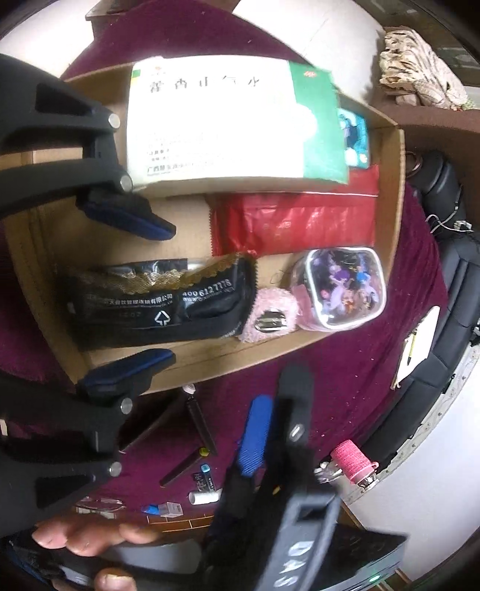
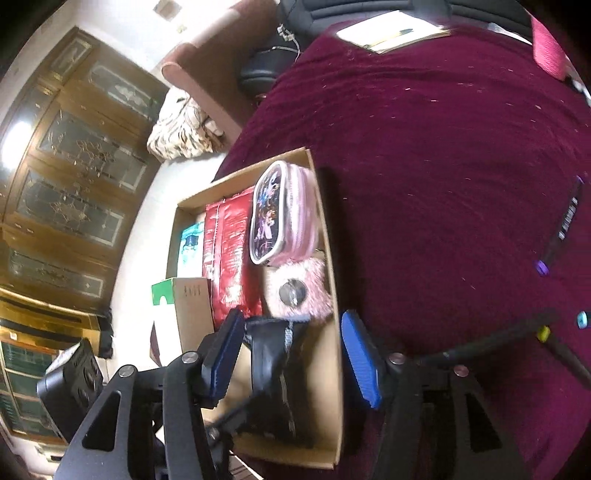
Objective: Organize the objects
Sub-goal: 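Carry the black pouch and pink puff into the cardboard box and release both, then move both tools back over the table toward the black markers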
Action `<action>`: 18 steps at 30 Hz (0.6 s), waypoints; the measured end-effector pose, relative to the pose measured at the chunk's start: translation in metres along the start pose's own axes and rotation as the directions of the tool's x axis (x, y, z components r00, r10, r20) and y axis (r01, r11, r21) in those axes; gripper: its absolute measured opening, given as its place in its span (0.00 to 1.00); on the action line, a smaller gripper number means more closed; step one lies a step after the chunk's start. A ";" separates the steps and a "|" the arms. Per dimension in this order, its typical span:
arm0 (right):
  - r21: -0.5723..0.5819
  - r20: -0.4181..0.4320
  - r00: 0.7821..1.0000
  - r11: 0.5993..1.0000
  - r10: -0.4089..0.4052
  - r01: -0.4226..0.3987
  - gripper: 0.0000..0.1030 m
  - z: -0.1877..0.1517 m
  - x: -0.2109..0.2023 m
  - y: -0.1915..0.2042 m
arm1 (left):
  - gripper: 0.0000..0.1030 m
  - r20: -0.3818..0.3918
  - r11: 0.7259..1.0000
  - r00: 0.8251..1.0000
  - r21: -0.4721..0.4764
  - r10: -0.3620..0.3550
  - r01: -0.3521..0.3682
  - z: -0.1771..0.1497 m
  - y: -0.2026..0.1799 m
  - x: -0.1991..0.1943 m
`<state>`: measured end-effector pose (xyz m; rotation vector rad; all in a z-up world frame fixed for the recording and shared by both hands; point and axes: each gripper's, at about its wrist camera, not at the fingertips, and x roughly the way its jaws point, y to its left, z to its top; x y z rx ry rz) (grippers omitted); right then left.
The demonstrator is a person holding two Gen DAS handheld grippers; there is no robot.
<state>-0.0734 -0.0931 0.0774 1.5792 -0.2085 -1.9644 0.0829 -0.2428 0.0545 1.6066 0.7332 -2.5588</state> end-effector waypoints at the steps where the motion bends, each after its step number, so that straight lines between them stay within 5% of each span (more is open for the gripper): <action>1: 0.007 0.009 1.000 1.000 -0.001 0.001 0.59 -0.003 -0.006 -0.004 | 0.60 0.009 1.000 1.000 0.002 0.000 -0.001 0.001 -0.002 -0.002; 9: 0.127 0.084 0.996 0.992 -0.027 0.016 0.61 -0.025 -0.054 -0.062 | 0.63 0.058 0.997 0.998 0.081 -0.017 0.012 0.005 -0.040 -0.011; 18: 0.345 0.132 0.987 0.938 -0.087 0.036 0.63 -0.073 -0.107 -0.162 | 0.65 -0.025 0.966 0.997 0.245 -0.080 0.083 -0.008 -0.118 0.021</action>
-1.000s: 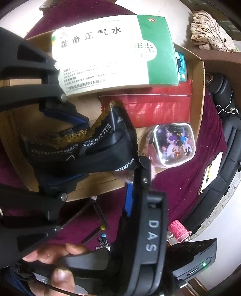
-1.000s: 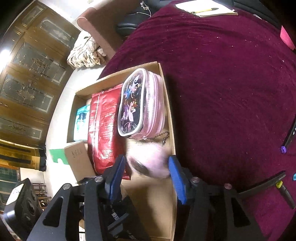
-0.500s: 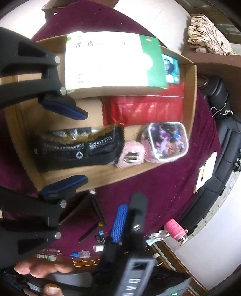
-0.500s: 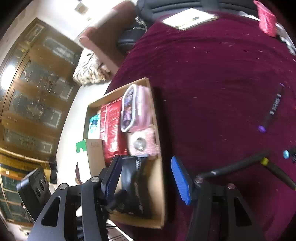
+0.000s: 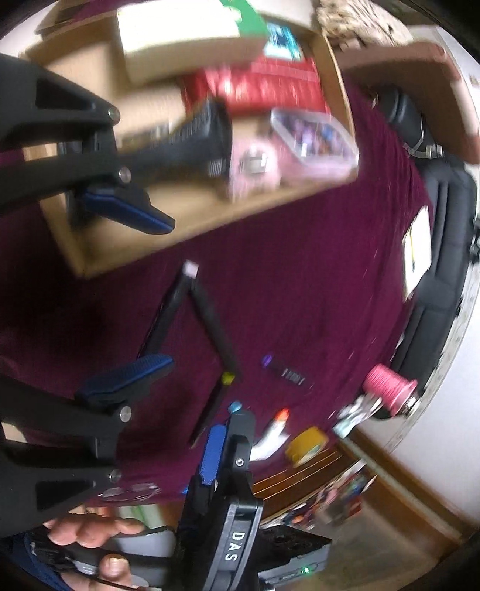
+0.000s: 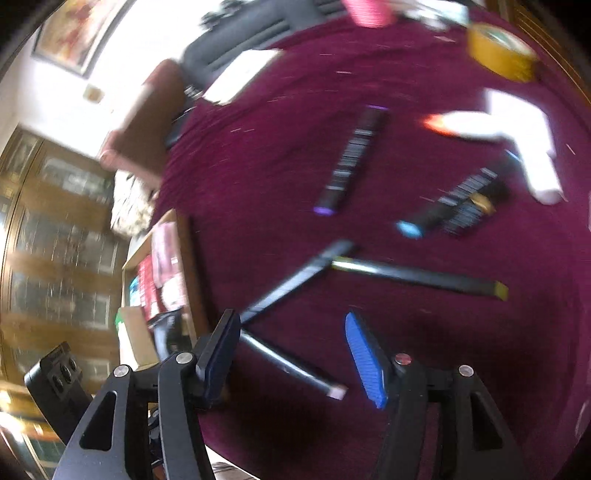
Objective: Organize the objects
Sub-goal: 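Move both tools back over the table toward the black markers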
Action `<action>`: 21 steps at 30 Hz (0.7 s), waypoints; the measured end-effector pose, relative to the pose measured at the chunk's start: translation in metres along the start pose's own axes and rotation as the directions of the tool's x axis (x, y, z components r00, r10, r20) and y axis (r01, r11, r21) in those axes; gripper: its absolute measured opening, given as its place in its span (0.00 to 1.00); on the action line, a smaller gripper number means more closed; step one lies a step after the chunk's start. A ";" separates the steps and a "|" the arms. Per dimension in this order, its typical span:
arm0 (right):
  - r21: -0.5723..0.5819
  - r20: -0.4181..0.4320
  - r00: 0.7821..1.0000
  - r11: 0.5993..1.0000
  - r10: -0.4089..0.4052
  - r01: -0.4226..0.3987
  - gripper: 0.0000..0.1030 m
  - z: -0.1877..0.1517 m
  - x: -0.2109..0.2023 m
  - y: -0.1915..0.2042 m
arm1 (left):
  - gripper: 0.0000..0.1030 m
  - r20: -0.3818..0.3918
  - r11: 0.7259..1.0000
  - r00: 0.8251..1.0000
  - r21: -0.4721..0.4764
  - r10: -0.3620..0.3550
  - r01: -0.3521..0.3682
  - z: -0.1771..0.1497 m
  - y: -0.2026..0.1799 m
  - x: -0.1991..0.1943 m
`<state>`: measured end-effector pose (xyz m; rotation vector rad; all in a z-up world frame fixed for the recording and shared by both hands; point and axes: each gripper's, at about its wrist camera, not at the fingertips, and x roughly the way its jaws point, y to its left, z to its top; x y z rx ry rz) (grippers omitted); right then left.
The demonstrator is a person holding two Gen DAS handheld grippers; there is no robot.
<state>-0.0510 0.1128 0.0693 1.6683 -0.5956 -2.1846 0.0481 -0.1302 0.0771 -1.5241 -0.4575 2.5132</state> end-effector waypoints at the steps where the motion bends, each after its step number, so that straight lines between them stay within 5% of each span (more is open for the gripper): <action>1: 0.024 0.004 1.000 1.000 -0.002 0.002 0.63 -0.002 -0.005 -0.012 | 0.65 -0.011 1.000 1.000 0.020 -0.008 0.009 -0.002 -0.006 0.005; 4: 0.080 0.011 1.000 0.997 -0.016 0.015 0.62 -0.010 -0.018 -0.045 | 0.65 -0.071 0.989 0.997 0.141 -0.022 0.032 -0.006 -0.034 0.025; 7: 0.115 0.023 0.999 0.993 -0.025 0.022 0.62 -0.016 -0.031 -0.069 | 0.65 -0.127 0.947 0.992 0.318 0.002 0.039 -0.017 -0.056 0.040; 12: 0.148 0.031 0.999 0.989 -0.027 0.022 0.62 -0.024 -0.041 -0.093 | 0.65 -0.200 0.829 0.975 0.559 0.100 0.030 -0.034 -0.075 0.061; 21: 0.156 0.042 0.998 0.987 -0.047 0.040 0.62 -0.032 -0.055 -0.111 | 0.65 -0.103 0.651 0.957 0.752 0.271 -0.103 -0.037 -0.093 0.093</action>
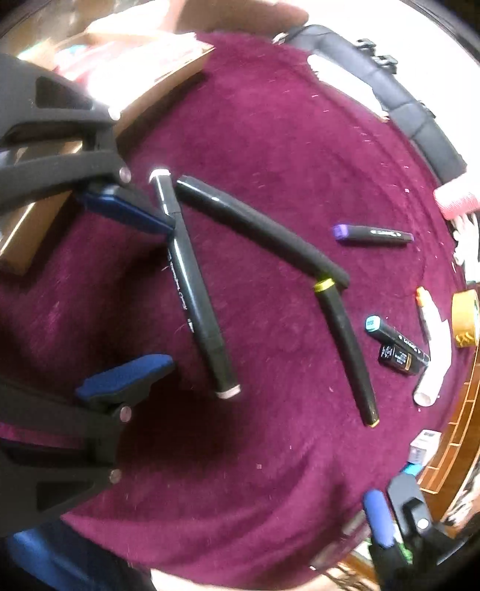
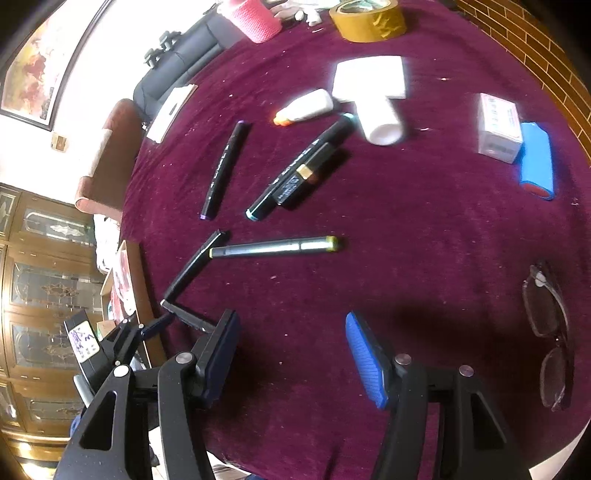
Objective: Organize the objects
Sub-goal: 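Move both tools back over the table toward the black markers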
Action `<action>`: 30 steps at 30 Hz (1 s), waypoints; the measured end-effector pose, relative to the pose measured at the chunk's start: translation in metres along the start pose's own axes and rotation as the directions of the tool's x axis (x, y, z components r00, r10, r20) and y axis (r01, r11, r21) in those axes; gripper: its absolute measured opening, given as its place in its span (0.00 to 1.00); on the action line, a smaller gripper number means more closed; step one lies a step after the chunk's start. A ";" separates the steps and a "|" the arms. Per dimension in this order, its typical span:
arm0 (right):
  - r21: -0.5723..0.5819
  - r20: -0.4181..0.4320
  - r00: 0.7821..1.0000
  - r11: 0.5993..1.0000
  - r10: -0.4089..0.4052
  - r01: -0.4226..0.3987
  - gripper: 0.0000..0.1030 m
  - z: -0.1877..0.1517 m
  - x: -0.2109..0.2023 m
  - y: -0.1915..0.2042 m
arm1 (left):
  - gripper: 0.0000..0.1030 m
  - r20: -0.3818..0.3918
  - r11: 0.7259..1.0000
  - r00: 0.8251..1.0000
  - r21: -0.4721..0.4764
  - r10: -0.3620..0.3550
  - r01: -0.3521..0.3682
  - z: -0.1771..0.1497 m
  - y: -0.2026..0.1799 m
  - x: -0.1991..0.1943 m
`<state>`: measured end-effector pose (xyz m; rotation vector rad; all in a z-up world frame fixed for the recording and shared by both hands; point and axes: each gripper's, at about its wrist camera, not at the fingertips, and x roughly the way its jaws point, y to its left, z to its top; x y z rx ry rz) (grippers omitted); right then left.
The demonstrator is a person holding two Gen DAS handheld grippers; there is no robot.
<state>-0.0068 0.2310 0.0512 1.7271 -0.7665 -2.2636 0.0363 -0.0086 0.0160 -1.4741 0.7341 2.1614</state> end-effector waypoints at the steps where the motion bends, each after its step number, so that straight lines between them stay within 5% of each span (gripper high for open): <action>1: -0.002 0.002 1.000 1.000 -0.002 0.002 0.62 0.000 0.000 -0.001 | 0.61 0.000 1.000 1.000 -0.001 0.000 0.000 0.001 0.000 0.000; 2: -0.004 0.002 1.000 1.000 -0.003 0.003 0.62 0.000 -0.001 -0.001 | 0.41 -0.002 1.000 1.000 -0.010 -0.023 0.023 0.003 0.000 0.000; 4: -0.011 0.001 1.000 1.000 -0.007 0.007 0.62 0.001 -0.001 -0.001 | 0.20 0.002 0.993 0.995 -0.070 -0.097 0.097 0.005 0.002 0.001; 7: -0.021 -0.002 1.000 1.000 -0.009 0.009 0.62 0.005 0.001 0.003 | 0.12 0.002 0.981 0.993 -0.154 -0.122 0.120 0.005 -0.006 -0.002; 9: -0.034 -0.002 1.000 0.999 -0.009 0.009 0.62 0.007 0.002 0.007 | 0.13 0.029 0.946 0.967 -0.204 -0.252 0.253 0.002 -0.010 -0.005; 11: -0.054 -0.002 1.000 0.999 -0.005 0.005 0.62 0.010 0.004 0.014 | 0.15 0.058 0.934 0.962 -0.229 -0.268 0.274 0.000 -0.008 -0.011; 13: -0.072 -0.013 1.000 0.997 -0.001 0.000 0.62 0.011 0.007 0.020 | 0.19 0.090 0.941 0.969 -0.233 -0.230 0.245 0.001 0.001 -0.020; 17: -0.089 -0.040 0.999 0.996 0.003 -0.007 0.62 0.010 0.015 0.024 | 0.47 0.094 0.978 0.989 -0.164 -0.117 0.131 0.008 0.013 -0.030; 24: -0.099 -0.031 1.000 0.995 0.003 -0.006 0.62 0.014 0.009 0.021 | 0.49 -0.001 0.998 0.999 0.042 -0.043 0.043 0.027 0.010 -0.003; 30: -0.077 -0.017 1.000 0.997 -0.006 0.005 0.62 0.018 0.003 0.008 | 0.53 -0.023 0.999 1.000 0.038 0.001 0.000 0.037 0.010 0.011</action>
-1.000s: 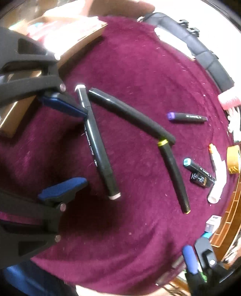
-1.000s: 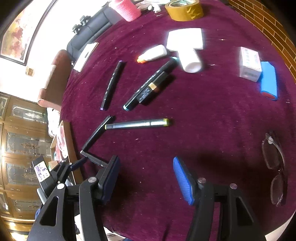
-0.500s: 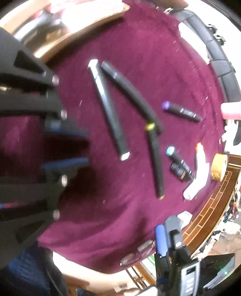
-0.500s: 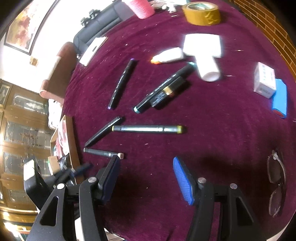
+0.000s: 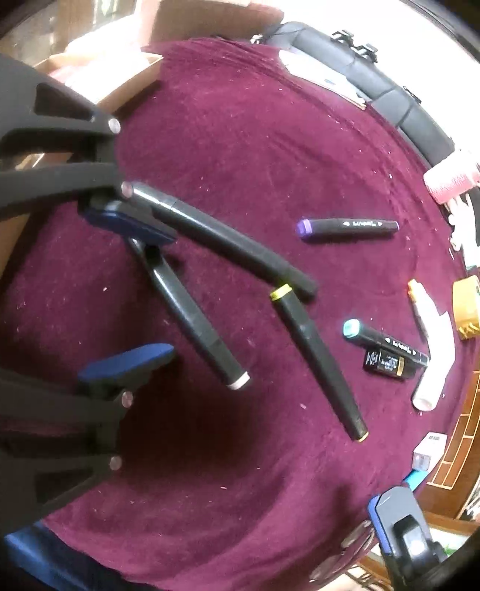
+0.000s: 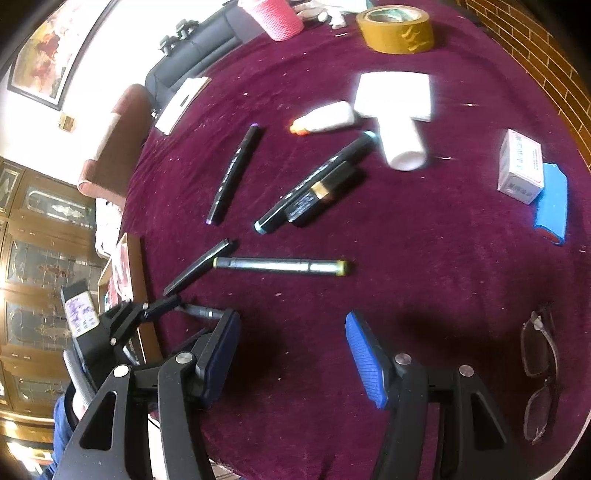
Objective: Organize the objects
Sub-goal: 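Move both tools back over the table toward the black markers, then grasp a black marker with the left tool while the right tool grasps another black marker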
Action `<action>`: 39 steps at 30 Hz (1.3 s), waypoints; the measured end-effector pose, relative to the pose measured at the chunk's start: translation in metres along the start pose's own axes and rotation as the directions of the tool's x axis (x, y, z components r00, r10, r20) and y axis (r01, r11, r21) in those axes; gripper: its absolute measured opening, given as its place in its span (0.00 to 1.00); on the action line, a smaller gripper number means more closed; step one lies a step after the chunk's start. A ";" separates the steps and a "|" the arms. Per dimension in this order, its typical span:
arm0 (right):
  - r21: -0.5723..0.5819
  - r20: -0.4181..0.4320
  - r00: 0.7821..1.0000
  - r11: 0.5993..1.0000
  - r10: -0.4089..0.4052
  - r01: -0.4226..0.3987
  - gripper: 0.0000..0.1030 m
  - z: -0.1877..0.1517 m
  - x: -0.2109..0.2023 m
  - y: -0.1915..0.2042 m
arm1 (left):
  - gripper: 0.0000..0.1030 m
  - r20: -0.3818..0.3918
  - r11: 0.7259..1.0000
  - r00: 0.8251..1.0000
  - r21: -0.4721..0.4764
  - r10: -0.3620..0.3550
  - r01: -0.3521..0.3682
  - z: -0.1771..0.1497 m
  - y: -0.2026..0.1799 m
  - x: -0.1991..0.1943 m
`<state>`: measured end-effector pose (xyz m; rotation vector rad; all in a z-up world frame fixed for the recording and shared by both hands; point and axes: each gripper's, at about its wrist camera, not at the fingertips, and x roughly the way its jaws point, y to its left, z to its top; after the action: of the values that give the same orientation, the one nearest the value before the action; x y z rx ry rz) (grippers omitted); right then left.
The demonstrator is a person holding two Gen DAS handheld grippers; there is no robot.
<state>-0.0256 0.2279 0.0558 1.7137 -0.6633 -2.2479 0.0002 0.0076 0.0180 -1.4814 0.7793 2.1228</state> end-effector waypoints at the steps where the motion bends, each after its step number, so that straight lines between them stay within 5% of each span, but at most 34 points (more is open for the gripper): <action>1: 0.003 -0.002 1.000 1.000 -0.001 0.001 0.62 0.000 0.000 -0.001 | 0.52 0.004 1.000 1.000 -0.015 -0.006 0.006 -0.001 -0.001 -0.001; 5: 0.000 -0.014 1.000 1.000 0.002 -0.002 0.62 0.003 0.005 0.001 | 0.48 0.020 0.983 0.994 -0.152 -0.103 0.105 -0.006 -0.006 -0.010; 8: -0.018 -0.022 1.000 1.000 0.004 -0.004 0.62 0.005 0.008 0.009 | 0.48 0.055 0.933 0.970 -0.263 -0.238 0.244 -0.013 -0.006 -0.020; 9: -0.025 -0.025 1.000 1.000 0.004 -0.005 0.62 0.006 0.009 0.011 | 0.48 0.054 0.891 0.946 -0.322 -0.320 0.320 -0.017 -0.005 -0.018; 11: -0.038 -0.028 1.000 0.999 0.005 -0.006 0.62 0.006 0.011 0.016 | 0.48 0.021 0.871 0.939 -0.368 -0.343 0.326 -0.023 -0.005 -0.011; 14: -0.054 -0.036 0.999 0.999 0.004 -0.005 0.62 0.007 0.014 0.020 | 0.48 -0.002 0.920 0.973 -0.325 -0.232 0.219 -0.026 -0.008 -0.010; 17: -0.058 -0.045 0.999 0.998 0.004 -0.007 0.62 0.007 0.017 0.022 | 0.49 0.050 0.930 0.976 -0.295 -0.212 0.217 -0.025 -0.004 -0.027; 19: -0.058 -0.051 0.999 0.998 0.005 -0.008 0.62 0.007 0.018 0.021 | 0.56 0.062 0.961 0.988 -0.233 -0.139 0.150 -0.020 -0.002 -0.035; 25: -0.058 -0.048 0.999 0.998 0.004 -0.007 0.62 0.004 0.016 0.018 | 0.61 -0.064 0.998 0.997 -0.022 -0.052 0.051 -0.010 -0.008 -0.003; 28: -0.042 -0.044 0.999 0.999 0.004 -0.006 0.62 0.004 0.015 0.012 | 0.63 -0.056 0.999 0.997 0.008 -0.052 0.052 -0.009 -0.009 -0.001; 30: -0.030 -0.044 0.999 1.000 0.001 -0.002 0.62 0.004 0.015 0.008 | 0.71 -0.060 0.999 0.997 0.001 -0.038 0.038 -0.008 -0.009 0.000; 32: -0.023 -0.043 0.999 1.000 0.000 -0.001 0.62 0.005 0.015 0.006 | 1.00 -0.070 0.996 0.994 -0.008 0.083 -0.083 -0.005 -0.010 0.006; 35: -0.025 -0.040 0.999 1.000 -0.003 0.002 0.62 0.006 0.014 0.005 | 1.00 -0.092 0.995 0.995 -0.087 0.043 -0.051 -0.004 0.001 0.010; 39: -0.048 -0.036 0.999 0.999 -0.017 0.015 0.62 0.009 0.014 0.008 | 1.00 -0.076 0.976 0.993 -0.201 -0.095 0.078 -0.009 0.021 0.019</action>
<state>-0.0385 0.2165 0.0503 1.7387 -0.5848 -2.2193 -0.0130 -0.0134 0.0017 -1.6857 0.5335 2.1345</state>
